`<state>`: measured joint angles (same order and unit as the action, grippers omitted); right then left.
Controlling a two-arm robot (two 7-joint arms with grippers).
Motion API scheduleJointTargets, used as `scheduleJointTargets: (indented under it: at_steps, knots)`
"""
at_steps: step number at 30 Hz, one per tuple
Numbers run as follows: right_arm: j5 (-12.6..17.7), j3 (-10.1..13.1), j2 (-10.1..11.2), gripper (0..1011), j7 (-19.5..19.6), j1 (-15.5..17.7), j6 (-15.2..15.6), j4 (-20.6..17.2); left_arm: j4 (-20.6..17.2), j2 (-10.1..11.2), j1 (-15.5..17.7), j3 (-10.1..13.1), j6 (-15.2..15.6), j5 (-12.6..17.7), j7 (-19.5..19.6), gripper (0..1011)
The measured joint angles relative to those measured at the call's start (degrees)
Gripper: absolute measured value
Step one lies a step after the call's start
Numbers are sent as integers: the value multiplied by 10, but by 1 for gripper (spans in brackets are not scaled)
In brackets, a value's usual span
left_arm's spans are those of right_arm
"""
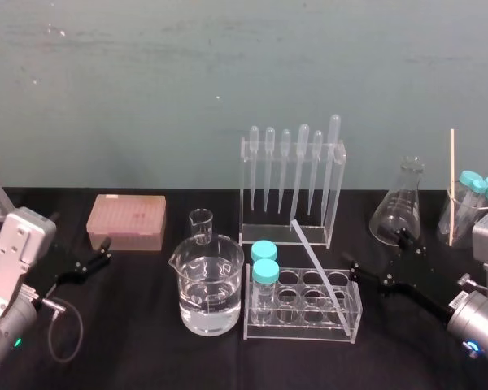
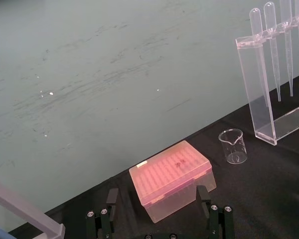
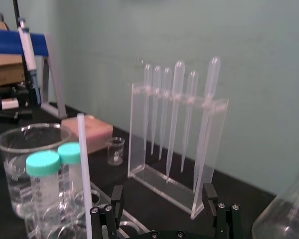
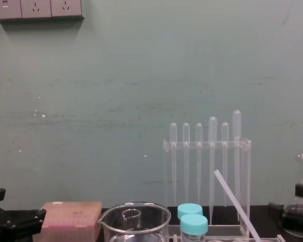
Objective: Pick up the stirring rod with one hand, then place it down.
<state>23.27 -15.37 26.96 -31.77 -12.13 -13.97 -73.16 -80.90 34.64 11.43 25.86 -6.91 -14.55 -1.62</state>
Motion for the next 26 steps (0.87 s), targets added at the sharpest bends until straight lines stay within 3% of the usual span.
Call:
scheduleJointTargets:
  at_steps: [26]
  knots:
    - [-2, -2, -1, 1003, -1, -1, 5, 4, 0, 0, 0, 0, 0, 0, 0, 1000]
